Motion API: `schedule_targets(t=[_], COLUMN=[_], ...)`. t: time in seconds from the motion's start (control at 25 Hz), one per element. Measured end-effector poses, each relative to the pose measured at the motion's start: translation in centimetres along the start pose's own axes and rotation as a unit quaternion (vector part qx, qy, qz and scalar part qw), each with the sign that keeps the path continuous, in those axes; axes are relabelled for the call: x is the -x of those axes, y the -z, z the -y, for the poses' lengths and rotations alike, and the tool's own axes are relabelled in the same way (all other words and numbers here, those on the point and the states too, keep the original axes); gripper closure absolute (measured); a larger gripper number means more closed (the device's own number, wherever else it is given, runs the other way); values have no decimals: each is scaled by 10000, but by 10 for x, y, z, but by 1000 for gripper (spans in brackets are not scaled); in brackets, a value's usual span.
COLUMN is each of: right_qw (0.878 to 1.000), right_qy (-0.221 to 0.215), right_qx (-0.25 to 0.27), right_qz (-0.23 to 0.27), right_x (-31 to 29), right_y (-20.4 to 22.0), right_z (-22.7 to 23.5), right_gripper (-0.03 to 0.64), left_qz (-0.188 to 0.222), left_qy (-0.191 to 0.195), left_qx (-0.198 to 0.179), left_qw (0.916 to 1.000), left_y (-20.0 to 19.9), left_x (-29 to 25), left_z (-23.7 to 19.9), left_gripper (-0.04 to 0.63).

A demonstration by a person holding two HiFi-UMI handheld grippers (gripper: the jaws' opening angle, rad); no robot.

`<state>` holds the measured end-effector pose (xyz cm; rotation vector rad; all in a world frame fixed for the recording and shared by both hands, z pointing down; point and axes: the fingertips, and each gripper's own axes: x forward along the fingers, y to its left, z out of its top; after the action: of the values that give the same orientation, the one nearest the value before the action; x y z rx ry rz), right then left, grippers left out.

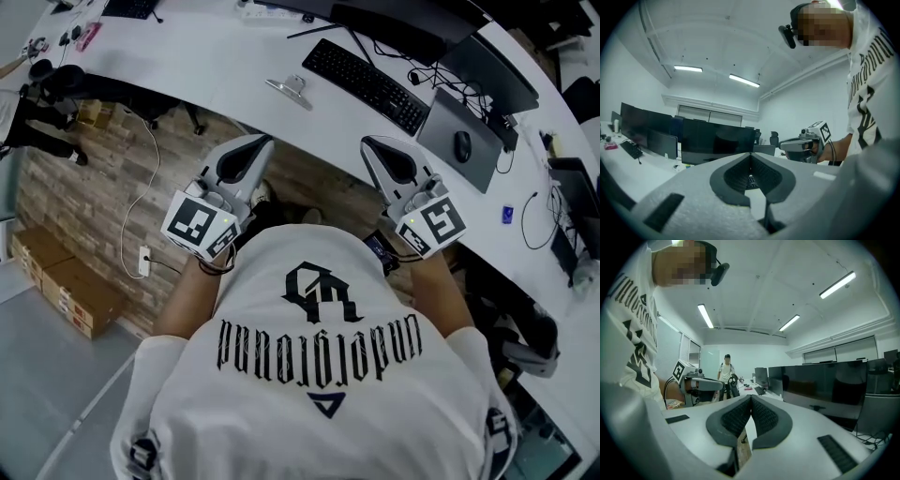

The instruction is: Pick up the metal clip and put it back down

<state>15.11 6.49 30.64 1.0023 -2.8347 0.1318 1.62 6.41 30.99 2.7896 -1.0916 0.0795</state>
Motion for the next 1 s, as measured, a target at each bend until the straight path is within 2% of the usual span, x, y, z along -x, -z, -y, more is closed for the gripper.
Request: schedule_targets(t=[0.32,0.48,1.0], right_qw=[10000,10000,9995], right_qy=[-2,74,323], right_qx=[-40,3,44], right_qz=[9,40,20], right_x=[2,-8,-58], right_y=[3,1,-3], right_z=[-29,-50,-165], right_gripper=[603,603,603], left_qz=[-66,-124,-63], left_qy=[-22,91,529], left_qx=[-53,-385,-413], left_qw=[10000,9991,9977], left_y=[4,5,2], left_x=[28,46,150], left_z=[3,3,-31], left_gripper=[583,583,583])
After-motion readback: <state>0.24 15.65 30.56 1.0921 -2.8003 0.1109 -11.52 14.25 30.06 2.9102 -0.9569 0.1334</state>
